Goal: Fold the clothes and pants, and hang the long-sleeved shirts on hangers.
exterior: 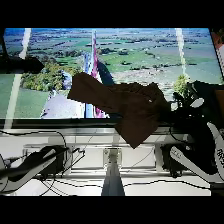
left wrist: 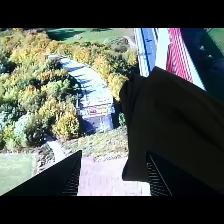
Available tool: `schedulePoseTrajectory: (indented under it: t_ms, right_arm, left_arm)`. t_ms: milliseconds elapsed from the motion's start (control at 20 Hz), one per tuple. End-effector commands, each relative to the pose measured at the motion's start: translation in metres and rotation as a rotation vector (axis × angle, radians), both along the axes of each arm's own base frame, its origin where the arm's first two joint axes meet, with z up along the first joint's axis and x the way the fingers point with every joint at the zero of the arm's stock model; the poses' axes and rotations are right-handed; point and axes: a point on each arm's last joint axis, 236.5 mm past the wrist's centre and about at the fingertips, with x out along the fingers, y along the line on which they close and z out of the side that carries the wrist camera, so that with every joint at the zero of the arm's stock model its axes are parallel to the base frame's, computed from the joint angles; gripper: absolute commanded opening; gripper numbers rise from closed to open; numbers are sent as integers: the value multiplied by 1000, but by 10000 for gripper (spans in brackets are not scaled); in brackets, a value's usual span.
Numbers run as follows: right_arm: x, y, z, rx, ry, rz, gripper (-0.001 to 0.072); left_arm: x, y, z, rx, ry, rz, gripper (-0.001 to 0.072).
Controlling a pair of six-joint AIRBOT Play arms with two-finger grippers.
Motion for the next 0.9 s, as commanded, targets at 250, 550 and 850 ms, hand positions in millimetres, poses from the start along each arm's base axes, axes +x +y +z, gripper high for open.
schedulePoseTrajectory:
  t_ms: [250, 550, 850]
  right_arm:
    - [72, 17, 115, 46, -468, 20, 11]
    - [51, -30, 169, -289, -630, 144, 11]
    - [37, -33, 163, -310, -583, 175, 11]
  left_arm:
    - [32, -1, -52, -129, 104, 108, 461]
    - [45, -83, -121, -372, 294, -22, 461]
    - [70, -138, -203, -340, 338, -57, 461]
